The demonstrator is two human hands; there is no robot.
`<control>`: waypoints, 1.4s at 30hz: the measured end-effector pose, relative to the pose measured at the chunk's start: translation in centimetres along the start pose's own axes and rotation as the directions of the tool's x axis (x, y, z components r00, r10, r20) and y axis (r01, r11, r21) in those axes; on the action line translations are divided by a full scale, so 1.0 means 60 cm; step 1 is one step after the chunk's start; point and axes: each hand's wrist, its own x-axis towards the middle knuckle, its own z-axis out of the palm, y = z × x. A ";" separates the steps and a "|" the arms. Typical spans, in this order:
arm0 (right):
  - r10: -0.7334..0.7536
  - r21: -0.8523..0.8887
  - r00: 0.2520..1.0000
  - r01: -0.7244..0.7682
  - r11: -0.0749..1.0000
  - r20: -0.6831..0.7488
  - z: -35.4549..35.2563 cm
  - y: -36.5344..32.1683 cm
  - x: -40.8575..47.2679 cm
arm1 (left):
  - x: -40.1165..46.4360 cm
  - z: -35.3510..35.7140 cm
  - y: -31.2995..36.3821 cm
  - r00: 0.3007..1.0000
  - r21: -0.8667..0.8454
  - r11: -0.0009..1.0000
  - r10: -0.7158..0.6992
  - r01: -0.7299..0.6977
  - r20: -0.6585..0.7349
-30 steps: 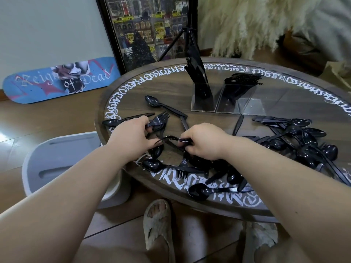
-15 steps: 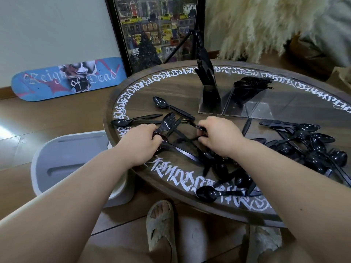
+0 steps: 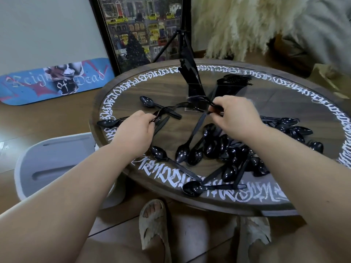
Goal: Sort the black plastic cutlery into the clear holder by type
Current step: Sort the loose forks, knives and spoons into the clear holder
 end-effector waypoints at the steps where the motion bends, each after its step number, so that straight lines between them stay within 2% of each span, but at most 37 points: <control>1: -0.006 -0.062 1.000 0.007 0.998 0.022 -0.006 0.006 -0.002 | 0.000 0.000 0.008 1.000 -0.001 1.000 0.010 -0.010 -0.008; 4: 0.014 -0.226 0.995 0.008 0.974 0.096 -0.019 0.030 -0.017 | 0.000 -0.002 0.032 0.999 -0.014 0.999 0.032 -0.033 -0.020; 7: 0.072 -0.256 0.988 -0.035 0.966 0.136 -0.044 0.064 -0.041 | 0.003 0.000 0.052 0.999 -0.035 0.999 0.034 -0.035 -0.014; 12: 0.247 -0.147 0.959 -0.226 0.963 0.137 -0.101 0.101 -0.086 | 0.001 0.007 0.103 0.997 -0.092 0.994 0.069 -0.065 0.046; 16: 0.389 -0.005 0.908 -0.394 0.919 0.157 -0.126 0.107 -0.133 | -0.005 0.015 0.146 0.990 -0.068 0.990 0.131 -0.126 0.059; 20: 0.512 0.293 0.826 -0.562 0.773 0.235 -0.129 0.101 -0.177 | -0.018 0.008 0.176 0.991 -0.055 0.993 0.105 -0.101 0.085; 22: 0.514 0.426 0.805 -0.593 0.683 0.297 -0.130 0.091 -0.191 | -0.027 0.000 0.185 0.988 -0.025 0.993 0.114 -0.112 0.105; 26: 0.461 0.582 0.786 -0.616 0.531 0.411 -0.129 0.070 -0.201 | -0.050 -0.009 0.205 0.986 0.002 0.995 0.098 -0.099 0.137; 29: 0.440 0.690 0.736 -0.660 0.297 0.514 -0.112 0.054 -0.202 | -0.070 -0.004 0.220 0.988 -0.103 0.995 0.018 -0.002 0.150; 31: 0.444 0.709 0.706 -0.678 0.196 0.552 -0.095 0.043 -0.199 | -0.077 0.006 0.228 0.983 -0.198 0.978 -0.034 0.071 0.181; 33: 0.441 0.712 0.686 -0.689 0.138 0.579 -0.079 0.033 -0.192 | -0.079 0.023 0.235 0.970 -0.313 0.937 -0.084 0.155 0.230; 36: 0.418 0.702 0.662 -0.708 0.078 0.622 -0.062 0.020 -0.182 | -0.081 0.046 0.245 0.930 -0.486 0.819 -0.145 0.305 0.339; 39: 0.400 0.709 0.662 -0.704 0.042 0.633 -0.050 0.018 -0.177 | -0.081 0.060 0.255 0.898 -0.550 0.760 -0.098 0.346 0.429; 42: 0.405 0.734 0.684 -0.678 0.046 0.607 -0.043 0.020 -0.171 | -0.080 0.065 0.266 0.890 -0.628 0.674 -0.099 0.388 0.444</control>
